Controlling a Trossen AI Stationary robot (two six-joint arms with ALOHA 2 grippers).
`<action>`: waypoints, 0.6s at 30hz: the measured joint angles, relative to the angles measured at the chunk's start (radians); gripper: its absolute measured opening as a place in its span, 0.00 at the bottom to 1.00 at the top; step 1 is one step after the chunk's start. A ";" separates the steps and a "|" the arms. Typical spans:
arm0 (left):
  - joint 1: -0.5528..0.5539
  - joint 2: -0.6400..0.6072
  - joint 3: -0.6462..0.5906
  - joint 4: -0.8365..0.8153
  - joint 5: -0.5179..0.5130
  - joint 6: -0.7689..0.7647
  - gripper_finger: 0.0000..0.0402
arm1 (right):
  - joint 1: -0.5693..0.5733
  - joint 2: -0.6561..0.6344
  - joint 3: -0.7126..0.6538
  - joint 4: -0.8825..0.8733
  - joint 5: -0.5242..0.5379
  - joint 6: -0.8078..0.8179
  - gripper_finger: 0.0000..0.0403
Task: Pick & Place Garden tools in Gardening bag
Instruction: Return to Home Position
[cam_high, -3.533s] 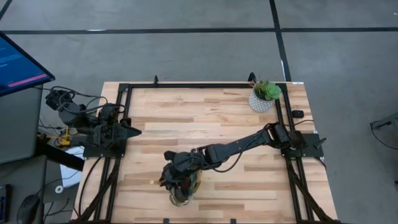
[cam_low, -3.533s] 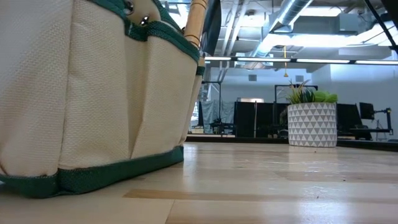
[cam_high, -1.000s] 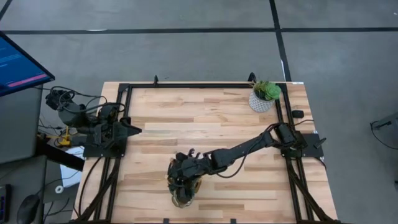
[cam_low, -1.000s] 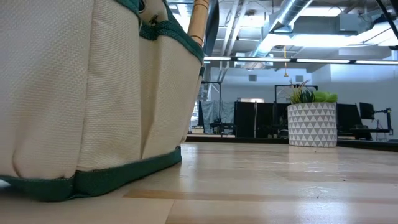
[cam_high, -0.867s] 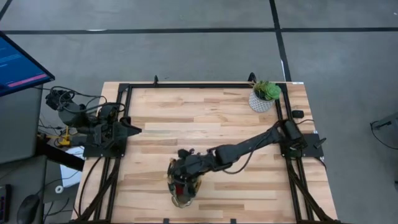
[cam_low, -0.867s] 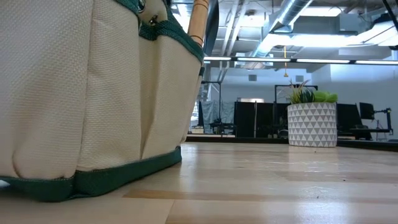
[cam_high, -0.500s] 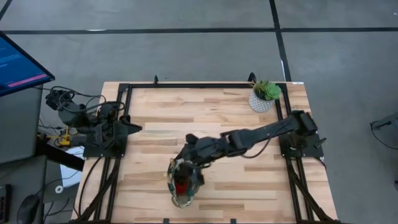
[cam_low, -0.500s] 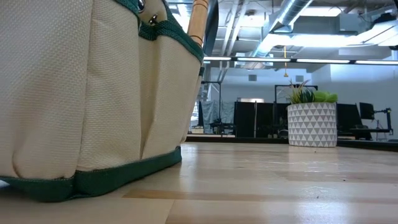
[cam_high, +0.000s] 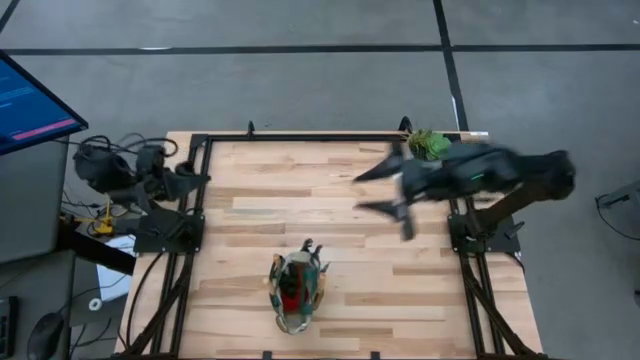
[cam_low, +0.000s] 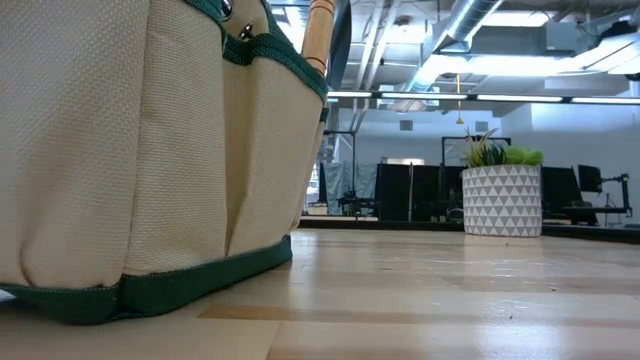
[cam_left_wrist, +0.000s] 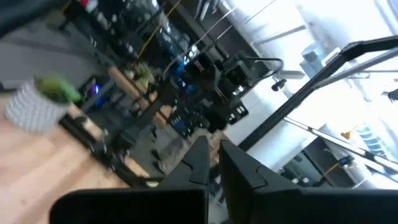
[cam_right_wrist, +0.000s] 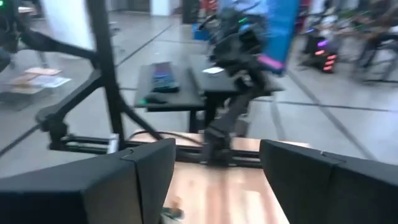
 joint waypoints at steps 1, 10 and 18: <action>0.000 -0.016 0.000 0.000 -0.004 0.033 0.01 | -0.001 -0.039 0.000 -0.032 0.025 -0.006 0.56; 0.000 -0.107 -0.031 -0.010 -0.134 0.177 0.00 | -0.002 -0.448 -0.300 -0.100 0.185 0.100 0.52; 0.000 -0.135 -0.181 -0.015 0.050 0.140 0.00 | -0.002 -0.892 -0.857 0.137 0.284 0.292 0.50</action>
